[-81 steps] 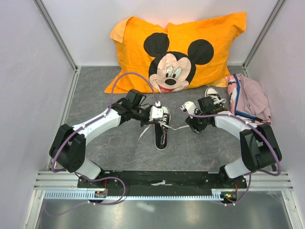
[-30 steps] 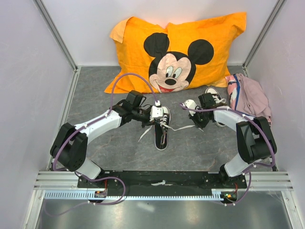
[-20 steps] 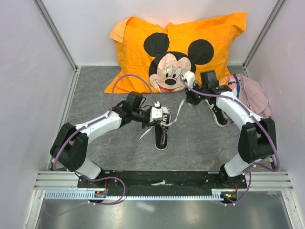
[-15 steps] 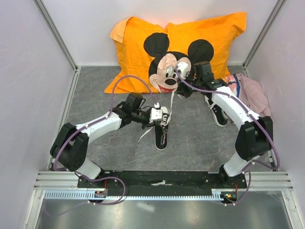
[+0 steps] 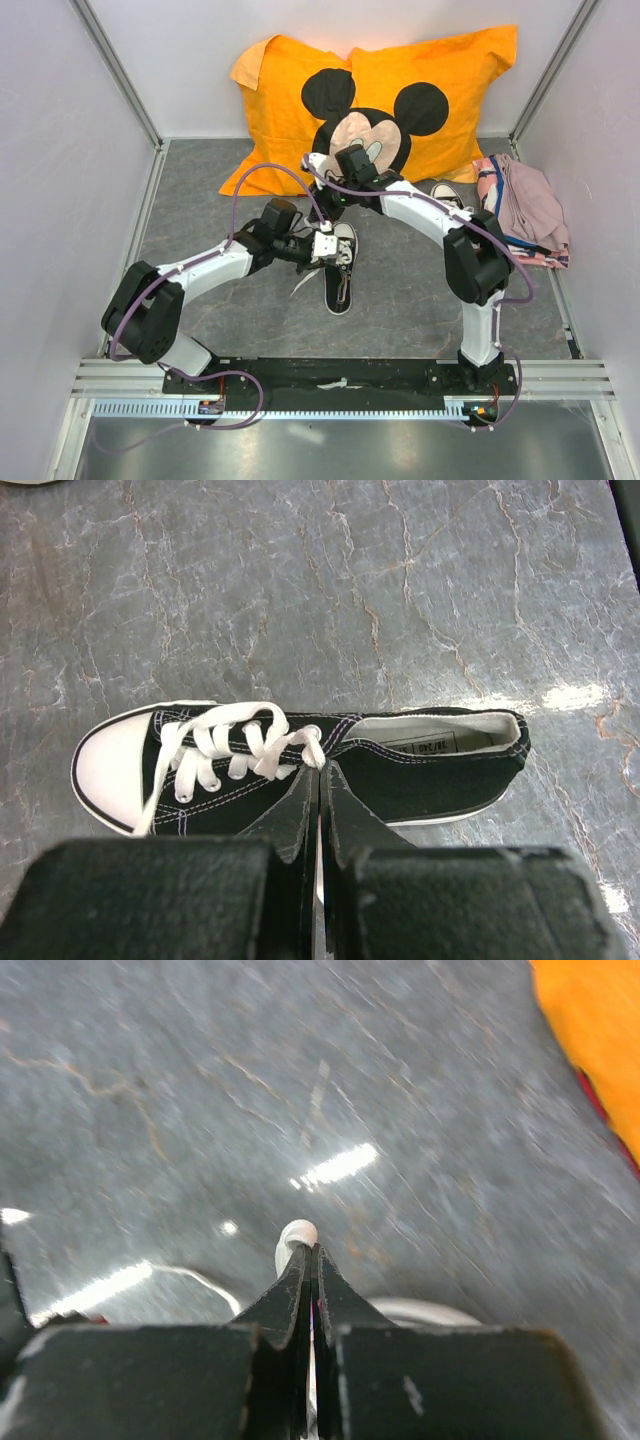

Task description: Tie the shoes

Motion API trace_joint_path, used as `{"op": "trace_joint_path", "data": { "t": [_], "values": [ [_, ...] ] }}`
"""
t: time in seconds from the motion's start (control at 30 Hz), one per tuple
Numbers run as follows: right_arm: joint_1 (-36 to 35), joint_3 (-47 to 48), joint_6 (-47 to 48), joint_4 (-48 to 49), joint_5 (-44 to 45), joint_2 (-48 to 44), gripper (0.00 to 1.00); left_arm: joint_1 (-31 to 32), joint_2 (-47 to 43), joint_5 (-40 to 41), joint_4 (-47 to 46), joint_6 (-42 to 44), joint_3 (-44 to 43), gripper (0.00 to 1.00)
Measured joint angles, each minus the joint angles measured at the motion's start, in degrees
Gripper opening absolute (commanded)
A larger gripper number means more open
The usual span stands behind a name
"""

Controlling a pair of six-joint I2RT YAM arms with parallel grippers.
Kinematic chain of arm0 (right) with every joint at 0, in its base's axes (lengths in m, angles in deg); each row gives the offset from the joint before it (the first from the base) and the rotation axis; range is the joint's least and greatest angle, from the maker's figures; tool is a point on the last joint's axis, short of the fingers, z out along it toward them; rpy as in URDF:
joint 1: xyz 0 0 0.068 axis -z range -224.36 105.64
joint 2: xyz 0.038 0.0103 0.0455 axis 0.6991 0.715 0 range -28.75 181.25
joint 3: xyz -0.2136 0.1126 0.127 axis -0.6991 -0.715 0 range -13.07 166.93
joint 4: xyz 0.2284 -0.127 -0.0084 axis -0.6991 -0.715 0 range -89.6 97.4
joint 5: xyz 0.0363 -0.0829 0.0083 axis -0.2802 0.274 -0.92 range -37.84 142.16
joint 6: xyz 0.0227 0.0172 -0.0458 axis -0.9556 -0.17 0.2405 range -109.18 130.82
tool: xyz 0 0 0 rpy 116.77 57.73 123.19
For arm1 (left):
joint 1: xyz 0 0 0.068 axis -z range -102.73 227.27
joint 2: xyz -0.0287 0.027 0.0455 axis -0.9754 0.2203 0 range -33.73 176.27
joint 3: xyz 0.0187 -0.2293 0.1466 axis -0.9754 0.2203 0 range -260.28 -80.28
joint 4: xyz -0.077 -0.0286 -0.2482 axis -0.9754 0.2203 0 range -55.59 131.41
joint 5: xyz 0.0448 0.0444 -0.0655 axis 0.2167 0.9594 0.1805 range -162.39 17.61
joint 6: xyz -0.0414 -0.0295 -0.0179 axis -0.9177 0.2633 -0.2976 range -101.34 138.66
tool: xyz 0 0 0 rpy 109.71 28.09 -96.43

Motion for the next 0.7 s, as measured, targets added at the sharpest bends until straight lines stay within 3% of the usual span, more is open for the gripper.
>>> {"op": "trace_joint_path", "data": {
  "t": [0.23,0.27,0.3,0.4,0.5,0.7],
  "values": [
    [-4.52,5.25,-5.86,3.85,-2.97,3.13,0.03,0.00,-0.83,0.02,-1.22,-0.02,1.16,0.02],
    [-4.98,5.66,-6.38,4.42,-3.30,3.50,0.07,0.00,-0.83,0.02,-1.55,-0.02,1.25,0.01],
    [-5.35,5.95,-6.84,4.83,-3.50,3.80,0.22,0.00,-0.85,0.02,-1.86,-0.04,1.38,0.02],
    [-5.79,6.10,-7.78,5.46,-4.35,5.44,0.50,0.00,-0.96,0.04,-2.25,-0.04,1.86,0.02],
    [-5.49,6.08,-7.82,4.59,-4.52,7.37,0.61,0.00,-1.03,0.07,-2.84,-0.07,2.27,0.02],
    [-2.71,5.62,-8.26,0.74,-4.94,6.88,0.67,0.00,-1.03,0.17,-4.07,-0.07,2.78,0.02]
  ]
}}
